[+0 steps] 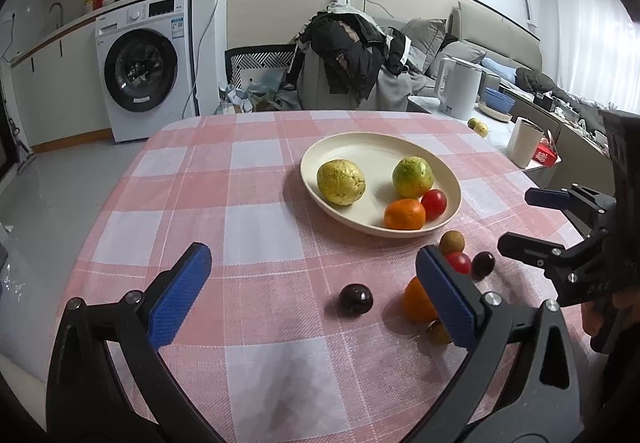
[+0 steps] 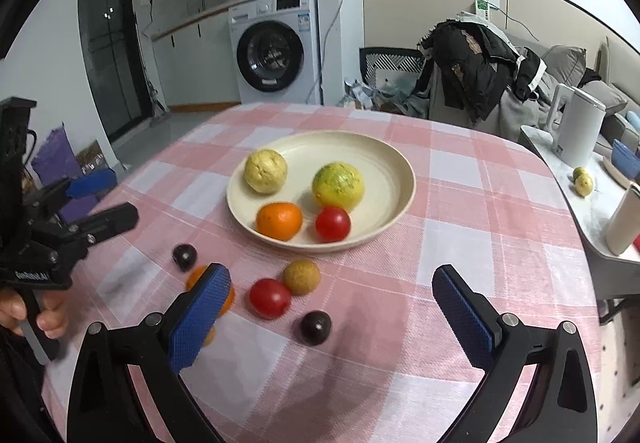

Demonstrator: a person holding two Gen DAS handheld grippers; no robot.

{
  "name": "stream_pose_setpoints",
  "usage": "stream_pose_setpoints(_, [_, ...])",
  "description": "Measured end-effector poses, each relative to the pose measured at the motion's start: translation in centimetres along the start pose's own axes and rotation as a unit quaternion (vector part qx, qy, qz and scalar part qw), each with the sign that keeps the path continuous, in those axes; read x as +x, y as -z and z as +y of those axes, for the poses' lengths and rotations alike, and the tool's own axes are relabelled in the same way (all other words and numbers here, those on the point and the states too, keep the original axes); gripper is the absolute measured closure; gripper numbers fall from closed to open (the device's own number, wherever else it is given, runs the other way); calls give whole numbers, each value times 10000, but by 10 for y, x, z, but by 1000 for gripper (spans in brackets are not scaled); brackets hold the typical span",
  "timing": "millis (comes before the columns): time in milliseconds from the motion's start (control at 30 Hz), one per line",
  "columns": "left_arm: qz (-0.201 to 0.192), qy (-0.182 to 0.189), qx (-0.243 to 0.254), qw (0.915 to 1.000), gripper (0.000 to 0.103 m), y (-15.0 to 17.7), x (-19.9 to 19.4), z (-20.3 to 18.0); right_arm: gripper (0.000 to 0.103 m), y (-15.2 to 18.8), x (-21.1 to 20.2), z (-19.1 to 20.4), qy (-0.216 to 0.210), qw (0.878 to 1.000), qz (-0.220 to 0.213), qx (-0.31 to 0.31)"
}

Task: Organize fruits
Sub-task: 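Move both tools back toward the remaining fruits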

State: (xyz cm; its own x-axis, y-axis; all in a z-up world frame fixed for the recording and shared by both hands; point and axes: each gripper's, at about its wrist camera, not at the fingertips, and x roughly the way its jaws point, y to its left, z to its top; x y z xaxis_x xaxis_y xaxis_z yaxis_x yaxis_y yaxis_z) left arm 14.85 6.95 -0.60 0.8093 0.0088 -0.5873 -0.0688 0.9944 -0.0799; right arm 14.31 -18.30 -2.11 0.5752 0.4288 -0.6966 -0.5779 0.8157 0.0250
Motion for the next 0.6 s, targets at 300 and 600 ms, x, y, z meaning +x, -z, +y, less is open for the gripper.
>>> stream_pose_setpoints(300, [113,12,-52,9999,1,5,11,2,0,14,19,-3,-58,9982,586,-144])
stream_pose_setpoints(600, [262,28,-32,9996,1,8,21,2,1,23,29,0,-233,9954,898,-244])
